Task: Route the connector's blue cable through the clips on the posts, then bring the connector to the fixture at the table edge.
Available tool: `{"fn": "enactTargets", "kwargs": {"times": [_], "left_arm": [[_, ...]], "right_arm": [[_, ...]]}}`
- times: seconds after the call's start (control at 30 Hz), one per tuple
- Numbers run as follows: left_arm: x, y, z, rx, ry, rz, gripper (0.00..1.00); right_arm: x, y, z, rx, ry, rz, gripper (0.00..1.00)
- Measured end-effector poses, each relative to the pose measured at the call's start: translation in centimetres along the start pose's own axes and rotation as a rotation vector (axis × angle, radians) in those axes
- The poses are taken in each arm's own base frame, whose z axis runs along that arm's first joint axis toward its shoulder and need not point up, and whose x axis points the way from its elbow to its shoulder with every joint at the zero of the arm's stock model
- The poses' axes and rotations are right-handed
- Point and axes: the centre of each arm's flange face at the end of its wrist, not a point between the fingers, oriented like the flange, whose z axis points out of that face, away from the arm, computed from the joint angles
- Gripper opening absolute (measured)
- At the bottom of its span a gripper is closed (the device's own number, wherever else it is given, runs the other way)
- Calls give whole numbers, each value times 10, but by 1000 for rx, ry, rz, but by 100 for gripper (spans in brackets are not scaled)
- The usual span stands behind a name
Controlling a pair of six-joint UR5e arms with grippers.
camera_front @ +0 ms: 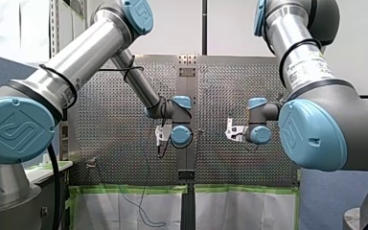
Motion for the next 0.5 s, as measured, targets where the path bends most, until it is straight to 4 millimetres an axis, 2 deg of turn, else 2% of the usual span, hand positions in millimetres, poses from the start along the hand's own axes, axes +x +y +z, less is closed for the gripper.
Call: {"fn": "enactTargets", "kwargs": {"times": [0.5], "left_arm": [[0, 5, 6, -5, -3, -14, 0]], "right_arm": [[3, 4, 4, -4, 8, -1, 0]]}}
